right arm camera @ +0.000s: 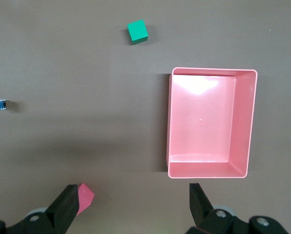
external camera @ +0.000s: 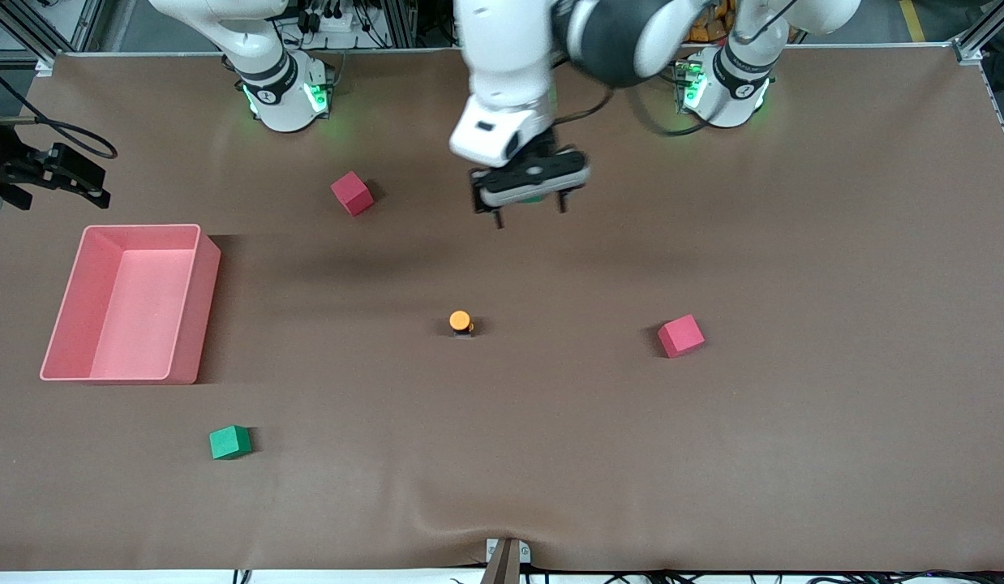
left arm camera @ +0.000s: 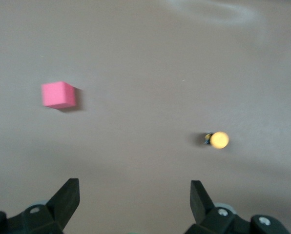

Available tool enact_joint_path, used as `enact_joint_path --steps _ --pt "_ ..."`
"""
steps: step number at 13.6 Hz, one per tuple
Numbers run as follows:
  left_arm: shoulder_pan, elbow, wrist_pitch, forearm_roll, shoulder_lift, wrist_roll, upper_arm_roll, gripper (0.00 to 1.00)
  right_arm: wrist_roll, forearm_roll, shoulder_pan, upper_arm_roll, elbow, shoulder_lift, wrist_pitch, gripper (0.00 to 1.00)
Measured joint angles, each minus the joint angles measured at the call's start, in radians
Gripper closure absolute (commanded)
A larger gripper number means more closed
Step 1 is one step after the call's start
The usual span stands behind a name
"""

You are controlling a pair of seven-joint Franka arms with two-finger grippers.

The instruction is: Place and upright button with both arms

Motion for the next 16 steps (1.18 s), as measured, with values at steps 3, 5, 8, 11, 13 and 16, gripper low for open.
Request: enact_joint_path --steps 3,5,8,11,13,16 --pt "0.123 -0.006 -0.133 -0.034 -0.106 0.245 0.001 0.00 0.000 0.000 0.000 0.000 0.000 0.000 0.000 0.00" --pt "0.209 -0.012 -0.172 -0.057 -0.155 0.390 0.001 0.00 0.000 0.000 0.000 0.000 0.001 0.000 0.000 0.00" --pt "0.350 -0.025 -0.200 -0.126 -0.194 0.550 0.002 0.00 0.000 0.000 0.000 0.000 0.001 0.001 0.000 0.00" --pt "0.504 -0.032 -0.206 -0.192 -0.199 0.690 0.004 0.00 0.000 0.000 0.000 0.001 0.002 0.001 0.000 0.00" --pt "0.600 -0.035 -0.206 -0.245 -0.199 0.761 0.005 0.00 0.000 0.001 0.000 0.001 0.002 0.001 0.000 0.00" --pt "0.680 -0.037 -0.212 -0.249 -0.199 0.801 0.006 0.00 0.000 0.002 0.000 0.001 0.002 0.001 0.000 0.00"
